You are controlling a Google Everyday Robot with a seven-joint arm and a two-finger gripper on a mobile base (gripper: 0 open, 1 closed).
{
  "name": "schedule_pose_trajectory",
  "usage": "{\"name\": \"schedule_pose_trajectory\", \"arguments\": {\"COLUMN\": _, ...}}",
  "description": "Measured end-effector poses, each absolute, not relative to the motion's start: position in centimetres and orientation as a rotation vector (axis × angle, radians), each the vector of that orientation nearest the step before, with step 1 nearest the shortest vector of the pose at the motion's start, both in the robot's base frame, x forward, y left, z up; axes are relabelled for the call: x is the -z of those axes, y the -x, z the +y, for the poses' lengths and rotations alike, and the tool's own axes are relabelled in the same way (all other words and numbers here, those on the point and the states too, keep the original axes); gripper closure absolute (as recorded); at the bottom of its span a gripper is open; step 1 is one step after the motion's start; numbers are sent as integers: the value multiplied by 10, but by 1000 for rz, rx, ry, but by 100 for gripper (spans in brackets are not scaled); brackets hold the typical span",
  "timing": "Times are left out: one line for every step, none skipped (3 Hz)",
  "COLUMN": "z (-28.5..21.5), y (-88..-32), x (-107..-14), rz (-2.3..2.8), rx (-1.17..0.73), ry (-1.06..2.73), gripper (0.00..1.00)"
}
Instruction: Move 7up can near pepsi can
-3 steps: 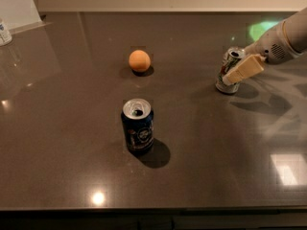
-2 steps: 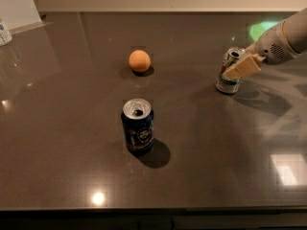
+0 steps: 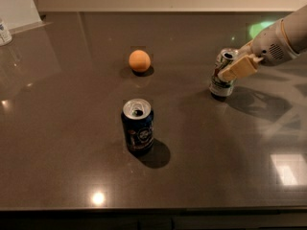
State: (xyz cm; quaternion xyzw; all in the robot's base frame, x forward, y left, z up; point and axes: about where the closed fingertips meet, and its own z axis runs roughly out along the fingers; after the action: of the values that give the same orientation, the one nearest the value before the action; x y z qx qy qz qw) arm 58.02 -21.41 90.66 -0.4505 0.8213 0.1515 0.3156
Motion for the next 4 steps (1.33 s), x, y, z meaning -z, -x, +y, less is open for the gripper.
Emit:
{"name": "schedule_pose_trajectory", "arguments": {"z": -187, "y": -548, "x": -913, "rz": 2122, "rx": -513, "ry": 1273, "gripper": 100}}
{"name": "schedule_pose_trajectory", "arguments": {"z": -159, "y": -510, "x": -912, "rz": 2088, "rx": -638, "ry": 1367, "gripper": 100}}
{"name": "schedule_pose_trajectory", "arguments": {"z": -136, "y": -478, "x": -911, "rz": 2043, "rx": -692, "ry": 1465, "gripper": 100}}
{"name": "schedule_pose_trajectory", "arguments": {"z": -112, "y": -451, "x": -909, "rz": 1979, "rx": -687, "ry": 1579, "gripper": 100}}
